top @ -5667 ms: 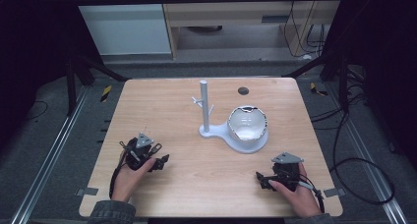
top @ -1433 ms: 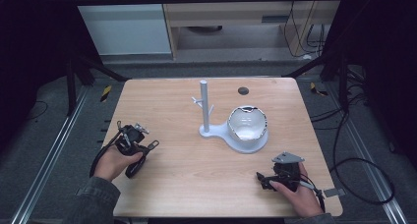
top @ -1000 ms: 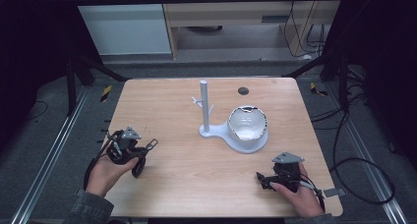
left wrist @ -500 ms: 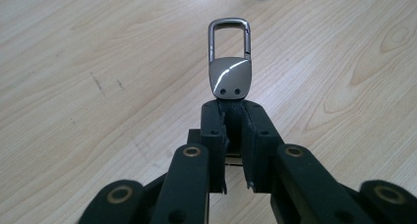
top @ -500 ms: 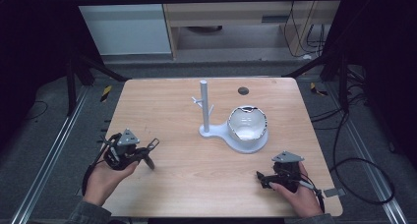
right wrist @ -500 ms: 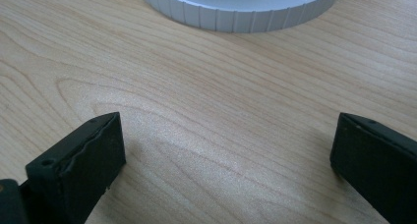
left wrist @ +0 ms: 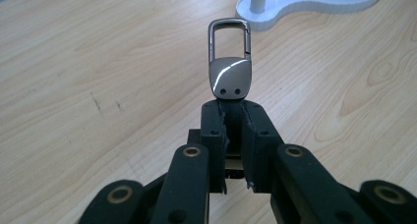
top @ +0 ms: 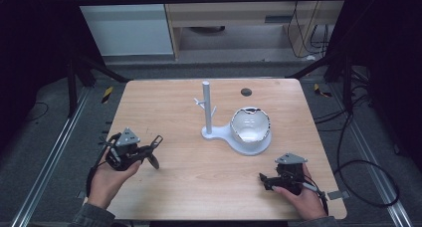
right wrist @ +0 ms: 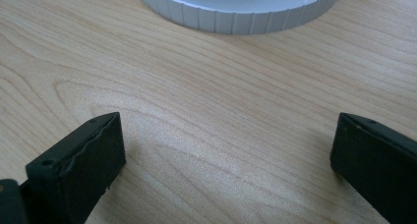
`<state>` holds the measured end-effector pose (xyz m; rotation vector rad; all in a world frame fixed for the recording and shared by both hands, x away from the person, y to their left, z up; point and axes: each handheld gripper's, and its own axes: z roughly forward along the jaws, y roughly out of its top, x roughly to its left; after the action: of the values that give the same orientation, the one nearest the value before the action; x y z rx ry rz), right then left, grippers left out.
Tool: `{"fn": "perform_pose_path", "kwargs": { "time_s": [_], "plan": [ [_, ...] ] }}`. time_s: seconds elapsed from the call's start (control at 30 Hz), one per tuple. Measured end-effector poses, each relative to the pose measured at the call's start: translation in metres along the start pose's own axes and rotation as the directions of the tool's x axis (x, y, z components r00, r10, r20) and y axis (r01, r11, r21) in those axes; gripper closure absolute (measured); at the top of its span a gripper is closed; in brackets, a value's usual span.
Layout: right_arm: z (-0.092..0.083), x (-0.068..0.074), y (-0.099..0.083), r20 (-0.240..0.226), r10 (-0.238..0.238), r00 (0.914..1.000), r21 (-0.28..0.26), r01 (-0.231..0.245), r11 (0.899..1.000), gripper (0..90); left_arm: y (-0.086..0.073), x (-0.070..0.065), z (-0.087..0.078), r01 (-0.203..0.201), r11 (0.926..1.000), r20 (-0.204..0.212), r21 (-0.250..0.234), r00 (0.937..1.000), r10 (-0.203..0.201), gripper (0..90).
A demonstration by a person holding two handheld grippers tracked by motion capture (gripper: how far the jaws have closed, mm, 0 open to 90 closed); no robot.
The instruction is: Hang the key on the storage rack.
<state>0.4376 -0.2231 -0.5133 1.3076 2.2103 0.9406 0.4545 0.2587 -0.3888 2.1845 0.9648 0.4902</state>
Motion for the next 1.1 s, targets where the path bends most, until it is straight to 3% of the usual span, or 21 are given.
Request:
{"fn": "perform_pose_path", "kwargs": {
  "time_s": [0.53, 0.83, 1.1],
  "plan": [
    [0.0, 0.0, 0.0, 0.003, 0.003, 1.0, 0.0, -0.003, 1.0, 0.4, 0.031, -0.005, 0.021, 0.012, 0.9973, 0.03, -0.072, 0.9995, -0.01, 80.4],
    [0.0, 0.0, 0.0, 0.003, 0.003, 1.0, 0.0, -0.003, 1.0, 0.4, 0.057, -0.013, 0.027, -0.032, 0.9958, 0.017, -0.086, 0.9993, 0.034, 80.5],
    [0.0, 0.0, 0.0, 0.003, 0.003, 1.0, 0.0, -0.003, 1.0, 0.4, 0.071, -0.017, 0.031, -0.04, 0.9935, 0.018, -0.106, 0.999, 0.042, 80.5]
  ]
}}
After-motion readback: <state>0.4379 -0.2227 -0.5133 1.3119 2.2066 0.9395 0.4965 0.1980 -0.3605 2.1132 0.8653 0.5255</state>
